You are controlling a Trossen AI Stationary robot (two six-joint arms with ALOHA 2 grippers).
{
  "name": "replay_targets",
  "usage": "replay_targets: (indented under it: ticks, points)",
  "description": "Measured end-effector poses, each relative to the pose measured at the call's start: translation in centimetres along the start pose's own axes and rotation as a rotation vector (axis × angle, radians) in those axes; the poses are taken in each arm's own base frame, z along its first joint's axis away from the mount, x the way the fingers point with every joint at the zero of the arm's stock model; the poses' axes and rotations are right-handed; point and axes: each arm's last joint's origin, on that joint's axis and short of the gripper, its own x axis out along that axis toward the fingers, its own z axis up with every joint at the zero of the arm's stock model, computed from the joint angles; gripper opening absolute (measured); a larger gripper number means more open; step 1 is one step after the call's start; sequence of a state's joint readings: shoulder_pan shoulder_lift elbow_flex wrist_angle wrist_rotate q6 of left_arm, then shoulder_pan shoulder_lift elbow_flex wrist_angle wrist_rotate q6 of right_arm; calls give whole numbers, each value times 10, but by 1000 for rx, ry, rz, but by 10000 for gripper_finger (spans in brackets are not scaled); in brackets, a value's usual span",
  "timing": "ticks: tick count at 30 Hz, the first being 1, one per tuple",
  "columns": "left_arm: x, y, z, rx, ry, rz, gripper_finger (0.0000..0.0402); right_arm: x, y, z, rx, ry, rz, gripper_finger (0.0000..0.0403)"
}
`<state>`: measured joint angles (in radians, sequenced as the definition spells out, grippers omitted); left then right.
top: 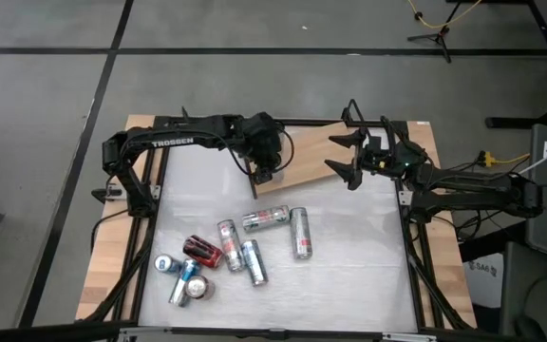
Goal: Place canned beverage on shelf
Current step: Put the white pink soda can on the shelf aligned with the other white pink soda cans
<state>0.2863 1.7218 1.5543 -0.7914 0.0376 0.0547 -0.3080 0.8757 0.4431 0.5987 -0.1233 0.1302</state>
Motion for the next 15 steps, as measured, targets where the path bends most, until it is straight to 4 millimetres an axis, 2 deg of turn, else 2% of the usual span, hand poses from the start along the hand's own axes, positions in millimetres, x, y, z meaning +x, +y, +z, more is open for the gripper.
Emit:
replay_targets:
  ticks: [5,15]
  points:
    - [0,0,-1,0,12,-1,245,0,0,-1,1,5,-1,376]
    - [0,0,0,0,4,1,291,0,0,-1,0,5,-1,376]
